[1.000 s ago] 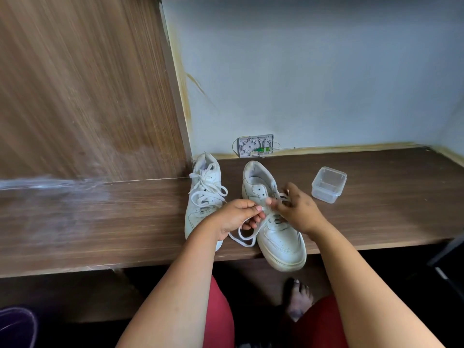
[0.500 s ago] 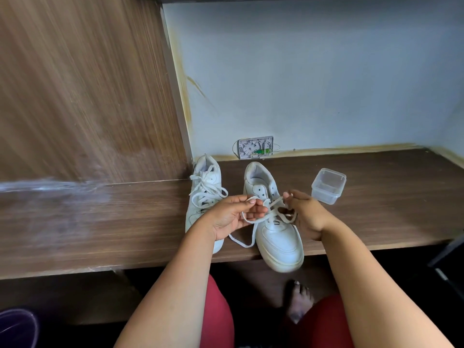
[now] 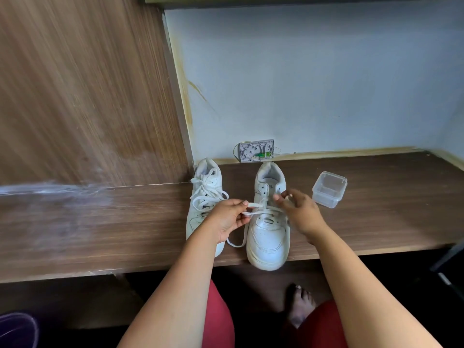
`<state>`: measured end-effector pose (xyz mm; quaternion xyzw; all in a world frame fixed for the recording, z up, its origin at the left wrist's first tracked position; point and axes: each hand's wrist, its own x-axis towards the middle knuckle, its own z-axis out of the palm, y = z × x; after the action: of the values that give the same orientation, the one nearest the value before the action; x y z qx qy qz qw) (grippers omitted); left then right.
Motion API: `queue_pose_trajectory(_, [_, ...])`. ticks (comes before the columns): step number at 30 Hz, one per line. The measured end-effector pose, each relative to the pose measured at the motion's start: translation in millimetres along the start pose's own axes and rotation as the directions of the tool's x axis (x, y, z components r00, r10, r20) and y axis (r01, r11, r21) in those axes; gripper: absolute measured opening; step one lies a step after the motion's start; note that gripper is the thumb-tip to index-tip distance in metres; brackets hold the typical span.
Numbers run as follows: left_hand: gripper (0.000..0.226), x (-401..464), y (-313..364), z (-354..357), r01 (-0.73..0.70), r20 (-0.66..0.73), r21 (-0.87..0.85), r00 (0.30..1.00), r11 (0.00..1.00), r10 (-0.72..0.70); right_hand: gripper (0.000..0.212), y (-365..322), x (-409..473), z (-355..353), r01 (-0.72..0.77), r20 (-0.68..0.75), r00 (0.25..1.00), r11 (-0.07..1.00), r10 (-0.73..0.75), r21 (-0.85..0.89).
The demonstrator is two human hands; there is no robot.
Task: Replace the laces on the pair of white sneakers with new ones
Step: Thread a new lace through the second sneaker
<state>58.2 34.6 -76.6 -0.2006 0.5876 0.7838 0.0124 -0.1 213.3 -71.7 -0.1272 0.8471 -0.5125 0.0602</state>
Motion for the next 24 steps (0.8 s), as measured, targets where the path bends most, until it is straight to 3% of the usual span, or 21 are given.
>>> queue_pose_trajectory(2, [0.012,3,-3,0,-0.071,-0.073,0.204,0.993,0.976,0.088,0.019,2,-1,0,0.121,0.042,0.992,0.978,-0.115,-0.170])
queue_pose_trajectory(6, [0.015,6,-6,-2,-0.147,-0.112,0.503,0.966,0.852,0.233,0.010,2,1,-5,0.248,0.065,0.969,0.921,-0.240,-0.301])
queue_pose_trajectory(8, [0.018,5,-5,-5,-0.156,-0.082,0.615,0.962,0.773,0.260,0.010,1,2,-4,0.234,0.065,0.972,0.920,-0.225,-0.316])
queue_pose_trajectory(10, [0.018,5,-4,-6,-0.167,-0.055,0.678,0.960,0.716,0.276,0.011,1,1,0,0.093,0.066,0.994,0.976,-0.082,-0.199])
queue_pose_trajectory(11, [0.017,4,-3,-6,-0.164,-0.053,0.626,0.967,0.762,0.251,0.012,2,1,1,0.007,0.080,0.997,0.995,0.001,-0.095])
queue_pose_trajectory(14, [0.015,-3,0,6,-0.060,-0.005,0.254,0.998,0.965,0.063,0.016,4,3,-5,-0.122,0.128,0.986,0.982,0.104,0.144])
queue_pose_trajectory(19, [0.008,-4,-2,18,0.057,0.022,0.018,0.998,0.998,-0.058,0.018,4,6,-11,-0.287,0.177,0.957,0.834,0.229,0.472])
queue_pose_trajectory(24, [0.026,-2,3,15,0.164,0.105,-0.212,0.984,0.963,-0.145,0.015,-2,5,-13,-0.364,0.143,0.921,0.668,0.362,0.649])
